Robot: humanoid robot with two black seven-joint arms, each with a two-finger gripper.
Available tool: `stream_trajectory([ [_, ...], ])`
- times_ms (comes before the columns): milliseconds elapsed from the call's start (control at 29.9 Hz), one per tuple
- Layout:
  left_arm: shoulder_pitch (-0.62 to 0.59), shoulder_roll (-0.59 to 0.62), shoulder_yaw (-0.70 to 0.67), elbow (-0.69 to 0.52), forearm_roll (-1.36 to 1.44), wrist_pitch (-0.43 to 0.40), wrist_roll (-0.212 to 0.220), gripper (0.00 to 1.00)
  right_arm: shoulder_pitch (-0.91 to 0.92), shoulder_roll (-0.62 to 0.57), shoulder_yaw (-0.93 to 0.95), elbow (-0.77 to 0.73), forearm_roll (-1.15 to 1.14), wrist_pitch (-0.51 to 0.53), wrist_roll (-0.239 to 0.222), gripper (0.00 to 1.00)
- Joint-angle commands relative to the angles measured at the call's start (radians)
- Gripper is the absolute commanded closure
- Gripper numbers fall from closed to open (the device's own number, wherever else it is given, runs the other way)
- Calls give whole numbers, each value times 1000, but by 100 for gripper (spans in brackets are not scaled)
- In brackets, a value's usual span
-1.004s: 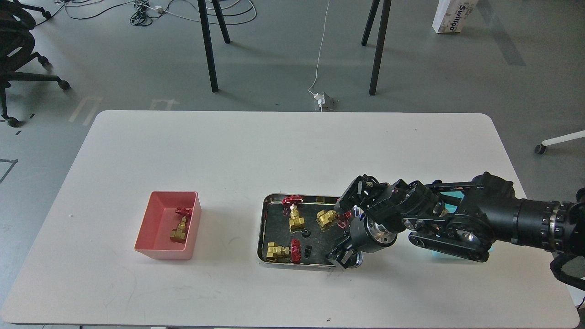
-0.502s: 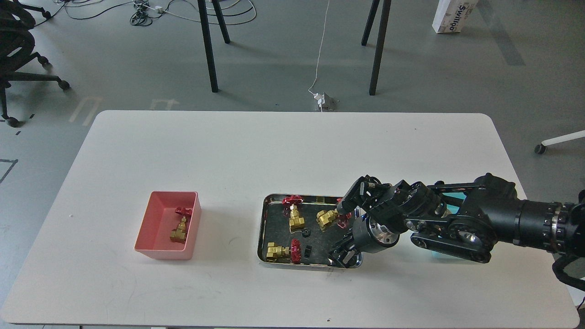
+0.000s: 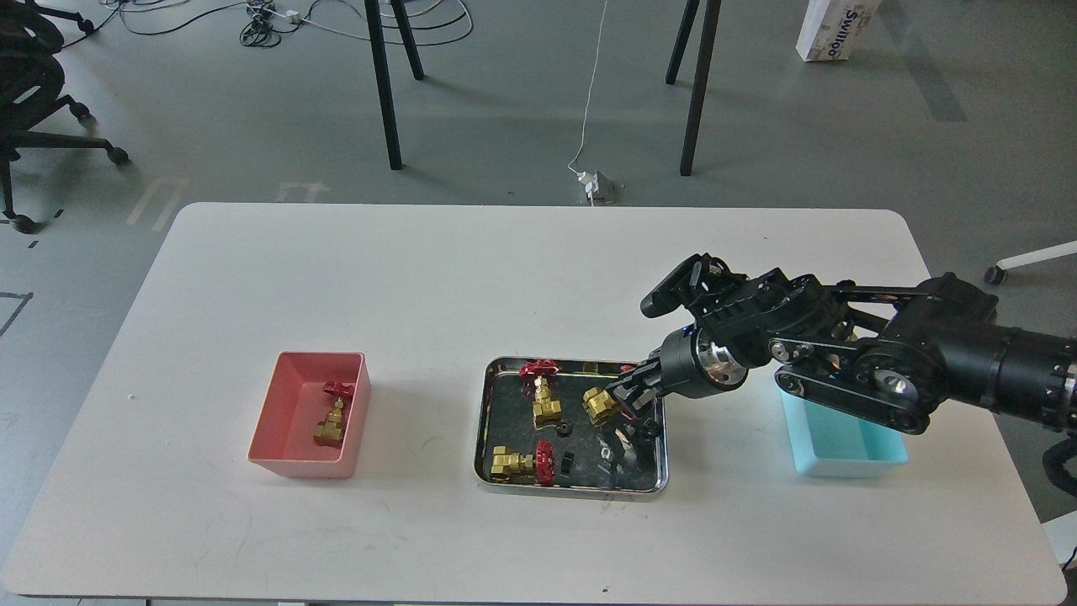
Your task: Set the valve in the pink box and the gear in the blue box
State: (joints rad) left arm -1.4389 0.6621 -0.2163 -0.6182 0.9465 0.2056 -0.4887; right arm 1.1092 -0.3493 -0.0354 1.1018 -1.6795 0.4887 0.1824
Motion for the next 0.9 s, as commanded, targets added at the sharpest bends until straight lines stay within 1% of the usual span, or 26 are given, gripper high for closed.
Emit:
stream_trajectory([
  [0, -2, -4, 0, 0, 0, 0, 0, 1, 17, -127, 26, 33, 50, 0, 2, 91],
  [201, 0, -6, 0, 0, 0, 0, 0, 1, -6, -439, 66, 173, 84, 0, 2, 91],
  [268, 0, -6, 0, 0, 0, 0, 0, 1, -32, -526, 72, 216, 93, 0, 2, 91],
  [435, -2, -9, 0, 0, 0, -2, 0, 1, -72, -692, 78, 302, 155, 0, 3, 91],
  [502, -5, -10, -2, 0, 0, -2, 0, 1, -91, -717, 78, 305, 155, 0, 3, 91],
  [636, -9, -12, -2, 0, 0, 0, 0, 1, -124, -717, 77, 300, 147, 0, 2, 91],
  [803, -15, -12, -2, 0, 0, -2, 0, 1, -164, -688, 75, 273, 139, 0, 2, 90],
  [870, -15, -10, -2, 0, 0, -2, 0, 1, -178, -674, 72, 256, 139, 0, 2, 88],
])
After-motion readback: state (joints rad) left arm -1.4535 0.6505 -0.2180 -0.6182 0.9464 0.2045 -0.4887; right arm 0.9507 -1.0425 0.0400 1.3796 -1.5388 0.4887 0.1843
